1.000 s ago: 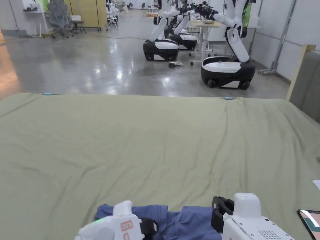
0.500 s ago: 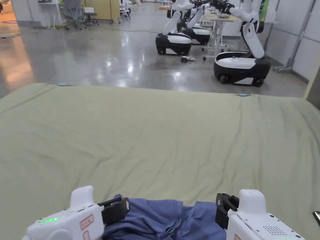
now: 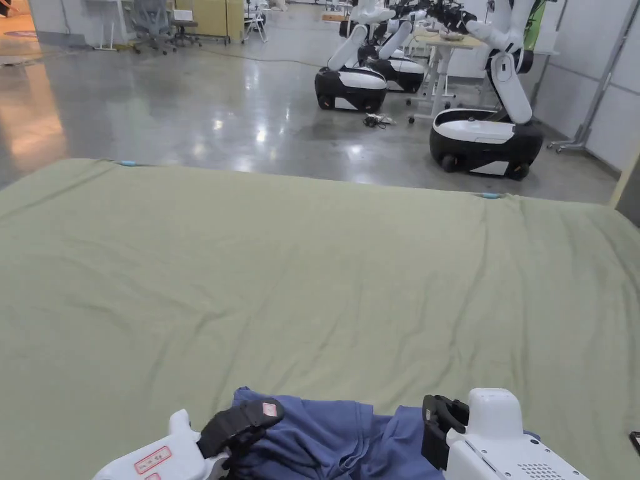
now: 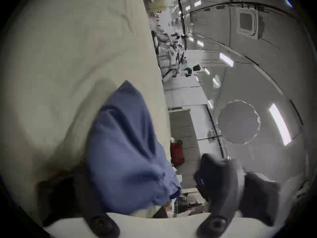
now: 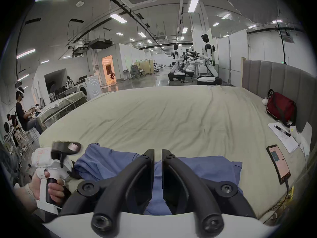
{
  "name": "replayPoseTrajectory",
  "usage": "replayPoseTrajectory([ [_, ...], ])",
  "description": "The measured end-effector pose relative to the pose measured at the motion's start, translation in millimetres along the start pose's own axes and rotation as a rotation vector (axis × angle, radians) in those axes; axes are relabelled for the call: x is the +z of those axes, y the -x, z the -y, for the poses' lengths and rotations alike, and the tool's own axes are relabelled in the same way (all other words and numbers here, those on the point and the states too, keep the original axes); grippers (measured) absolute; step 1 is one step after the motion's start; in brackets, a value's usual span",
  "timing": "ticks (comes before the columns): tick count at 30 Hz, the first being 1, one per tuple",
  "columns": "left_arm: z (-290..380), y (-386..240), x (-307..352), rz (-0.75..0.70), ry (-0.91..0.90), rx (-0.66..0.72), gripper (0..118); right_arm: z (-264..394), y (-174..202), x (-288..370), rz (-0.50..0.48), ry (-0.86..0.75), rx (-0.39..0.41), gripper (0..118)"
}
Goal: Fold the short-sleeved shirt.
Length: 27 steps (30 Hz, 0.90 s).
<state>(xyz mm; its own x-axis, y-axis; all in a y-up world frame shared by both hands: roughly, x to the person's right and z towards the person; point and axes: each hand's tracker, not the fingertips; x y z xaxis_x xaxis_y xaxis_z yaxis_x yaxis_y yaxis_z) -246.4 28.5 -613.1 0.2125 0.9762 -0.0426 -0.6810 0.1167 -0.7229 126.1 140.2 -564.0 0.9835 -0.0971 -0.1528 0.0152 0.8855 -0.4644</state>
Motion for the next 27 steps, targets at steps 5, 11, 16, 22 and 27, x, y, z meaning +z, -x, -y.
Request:
replayPoseTrajectory([
  [5, 5.3, 9.1, -8.4, -0.088, -0.062, 0.057, 17, -0.7, -6.6, 6.0, 0.020, -0.003, -0.008, 14],
  [11, -17.2, -30.1, 34.1, -0.270, -0.190, -0.162, 14, -1.3, -16.5, 9.7, 0.035, -0.013, -0.026, 14],
  [16, -41.3, -60.1, 74.7, -0.409, -0.320, -0.310, 14, 1.1, -22.1, 10.9, 0.037, -0.015, -0.041, 14],
  [22, 35.6, -144.0, 9.9, -0.490, -0.225, -0.898, 14, 3.9, -31.6, 11.6, 0.045, -0.013, -0.053, 14],
  [27, 132.1, -164.7, -89.4, -0.583, -0.025, -1.287, 14, 8.1, -46.0, 21.6, 0.073, -0.019, -0.062, 14],
])
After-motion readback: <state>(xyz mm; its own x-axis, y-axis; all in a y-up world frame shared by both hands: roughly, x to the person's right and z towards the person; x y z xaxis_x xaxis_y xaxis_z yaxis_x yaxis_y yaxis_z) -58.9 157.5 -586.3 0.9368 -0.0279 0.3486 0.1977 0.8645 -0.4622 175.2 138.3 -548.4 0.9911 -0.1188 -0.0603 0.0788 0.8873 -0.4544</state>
